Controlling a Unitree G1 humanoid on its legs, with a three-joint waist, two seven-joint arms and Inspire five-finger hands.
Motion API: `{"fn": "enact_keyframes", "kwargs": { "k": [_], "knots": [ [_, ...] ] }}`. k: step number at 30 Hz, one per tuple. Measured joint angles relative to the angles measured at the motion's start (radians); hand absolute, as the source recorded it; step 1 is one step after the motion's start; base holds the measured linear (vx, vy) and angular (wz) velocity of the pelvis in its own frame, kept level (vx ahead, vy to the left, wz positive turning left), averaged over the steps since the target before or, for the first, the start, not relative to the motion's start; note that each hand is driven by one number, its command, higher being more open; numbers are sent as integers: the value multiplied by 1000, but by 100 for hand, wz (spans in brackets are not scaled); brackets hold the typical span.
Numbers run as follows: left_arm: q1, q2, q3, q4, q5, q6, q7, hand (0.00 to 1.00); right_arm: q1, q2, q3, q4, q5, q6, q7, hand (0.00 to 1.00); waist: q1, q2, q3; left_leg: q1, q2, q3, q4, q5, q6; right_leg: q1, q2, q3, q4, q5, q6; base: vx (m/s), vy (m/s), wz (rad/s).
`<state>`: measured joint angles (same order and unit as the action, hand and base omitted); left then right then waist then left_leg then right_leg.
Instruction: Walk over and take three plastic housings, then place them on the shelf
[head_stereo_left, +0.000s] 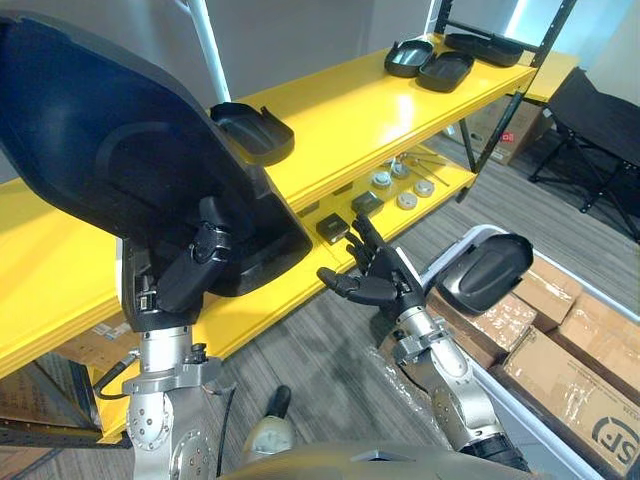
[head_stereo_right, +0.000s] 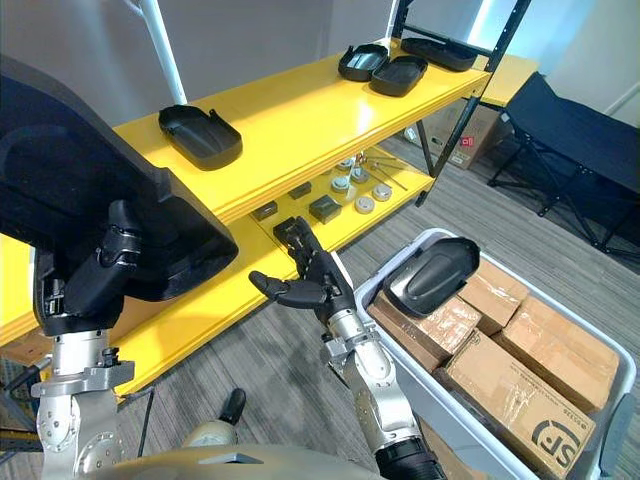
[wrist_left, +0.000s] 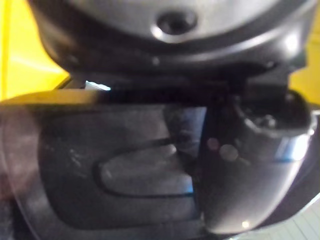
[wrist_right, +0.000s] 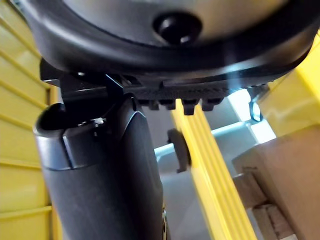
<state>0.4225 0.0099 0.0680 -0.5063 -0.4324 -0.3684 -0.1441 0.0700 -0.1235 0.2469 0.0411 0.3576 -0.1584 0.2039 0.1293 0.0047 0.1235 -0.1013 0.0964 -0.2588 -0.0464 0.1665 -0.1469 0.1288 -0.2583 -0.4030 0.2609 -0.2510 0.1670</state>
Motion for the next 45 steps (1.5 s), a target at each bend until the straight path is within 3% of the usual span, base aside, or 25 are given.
{"fn": "enact_keyframes", "kwargs": {
  "k": [3,7,8,9,10,11,12,13,15,16,18,21,22,23,24,25,26,27,28,31,35,37,38,40,45],
  "knots": [
    [3,0,-9,0,2,0,11,0,-23,1,2,-1,0,-26,-6,100,6,2,36,-35,-11,13,60,-21,2,-1,-9,-7,3,0,-1,-56,48,10],
    [12,1,8,0,3,1,2,0,-33,15,9,-20,0,-62,-26,100,22,-33,69,-90,-71,43,229,-114,20,41,-59,-32,-4,-1,-7,27,114,11],
    [12,1,19,-5,2,0,-12,0,-31,12,-3,-39,0,-75,-32,100,20,-37,74,-130,-90,105,359,-189,69,66,-71,-38,0,18,-46,83,182,15],
    [11,-2,23,-6,2,0,-18,0,-30,7,-6,-51,0,-80,-33,100,20,-20,75,-147,-83,107,399,-219,68,55,-70,-30,45,30,-81,109,265,20],
    [11,1,41,-6,0,0,-28,0,-25,11,-9,-53,0,-104,-37,100,19,-14,69,-154,-87,104,424,-243,66,-17,-98,-1,192,71,-132,86,229,13],
    [11,5,57,-7,0,0,-31,0,-25,14,-10,-53,0,-119,-37,100,16,-20,65,-147,-89,107,410,-245,70,-85,-116,33,282,129,-162,130,284,9],
    [11,19,77,-9,2,0,-25,0,-26,22,-8,-54,0,-139,-34,100,16,-31,62,-126,-90,115,368,-239,82,-143,-126,85,364,225,-163,94,175,0],
    [11,27,86,-9,4,0,-15,0,-27,27,-6,-54,0,-147,-33,100,15,-34,62,-112,-90,113,343,-231,95,-170,-125,109,400,265,-154,198,115,3],
    [4,41,116,-6,11,0,38,0,-48,50,-1,-53,-1,-166,-31,100,-1,-27,72,-54,-83,79,283,-211,127,-219,-66,151,446,83,-112,230,52,12],
    [-1,39,118,-5,7,0,49,0,-55,47,-3,-54,-4,-170,-33,100,-2,-22,72,-41,-82,72,272,-211,128,-222,-34,157,411,52,-115,177,35,24],
    [-66,42,117,14,-2,-1,63,0,-88,31,-23,-72,-39,-196,-59,100,-27,-2,74,-28,-94,6,253,-211,132,-260,91,247,255,16,-141,135,2,73],
    [-158,58,102,88,-15,-6,56,0,-91,4,-47,-137,-45,-198,-117,100,-76,21,87,-15,-126,-109,253,-215,127,-311,162,419,214,28,-121,117,-112,140],
    [-175,66,92,117,-27,-6,54,0,-91,-2,-67,-153,-78,-198,-138,100,-88,26,91,6,-137,-146,244,-218,122,-302,161,463,164,40,-103,167,-277,137],
    [-176,72,91,127,-29,-6,55,0,-91,-4,-86,-170,-81,-200,-147,100,-88,1,77,19,-151,-172,230,-224,112,-281,142,459,70,54,-92,164,-327,129],
    [-175,79,92,126,-29,-6,55,0,-91,-4,-98,-181,-84,-204,-153,100,-87,-7,73,18,-163,-177,224,-233,98,-271,125,448,27,54,-91,168,-400,140],
    [-175,79,89,129,-28,-7,53,0,-93,-16,-140,-202,-107,-219,-159,100,-93,-17,63,20,-144,-142,195,-229,93,-245,106,397,10,126,-48,146,-382,162],
    [-164,65,82,128,-27,-7,44,0,-100,-45,-190,-219,-111,-237,-162,100,-105,17,49,-12,-84,-53,225,-225,83,-226,112,317,-16,140,-69,192,-405,169],
    [-157,60,77,128,-28,-7,38,0,-104,-68,-211,-225,-111,-243,-162,100,-109,32,41,-34,-53,5,243,-224,82,-205,123,276,-38,154,-80,230,-299,163],
    [-157,57,64,131,-29,-6,31,0,-119,-102,-275,-227,-103,-246,-167,100,-106,66,25,-29,2,138,222,-208,70,-159,139,206,-73,175,-91,217,-204,124],
    [-159,57,22,128,-28,-6,17,0,-132,-116,-337,-256,-71,-247,-159,100,-107,78,17,27,37,316,123,-123,58,-110,141,123,-75,174,-93,194,-127,89],
    [-158,57,-20,123,-22,2,11,0,-128,-93,-322,-316,-15,-247,-92,100,-94,60,15,76,31,318,42,-89,55,-81,134,100,-74,165,-99,95,-12,32],
    [-151,58,-18,123,-8,6,15,0,-121,-65,-312,-336,-13,-249,-65,100,-90,39,26,61,7,307,86,-107,61,-67,113,97,-72,143,-89,41,46,23],
    [-147,56,-19,123,13,13,18,0,-111,-51,-311,-336,14,-248,-54,100,-88,29,34,27,-8,295,170,-146,67,-54,99,92,-71,123,-79,-28,54,28],
    [-133,56,-18,123,48,24,24,0,-92,-41,-310,-329,36,-248,-46,100,-76,31,37,-1,-17,279,230,-167,69,-44,86,90,-71,111,-74,-54,70,22],
    [-115,57,-7,122,89,24,18,0,-61,-26,-278,-309,39,-248,-44,100,-80,33,39,42,-29,295,129,-122,74,-58,70,99,-62,107,-72,-109,28,-3]
  ]
}}
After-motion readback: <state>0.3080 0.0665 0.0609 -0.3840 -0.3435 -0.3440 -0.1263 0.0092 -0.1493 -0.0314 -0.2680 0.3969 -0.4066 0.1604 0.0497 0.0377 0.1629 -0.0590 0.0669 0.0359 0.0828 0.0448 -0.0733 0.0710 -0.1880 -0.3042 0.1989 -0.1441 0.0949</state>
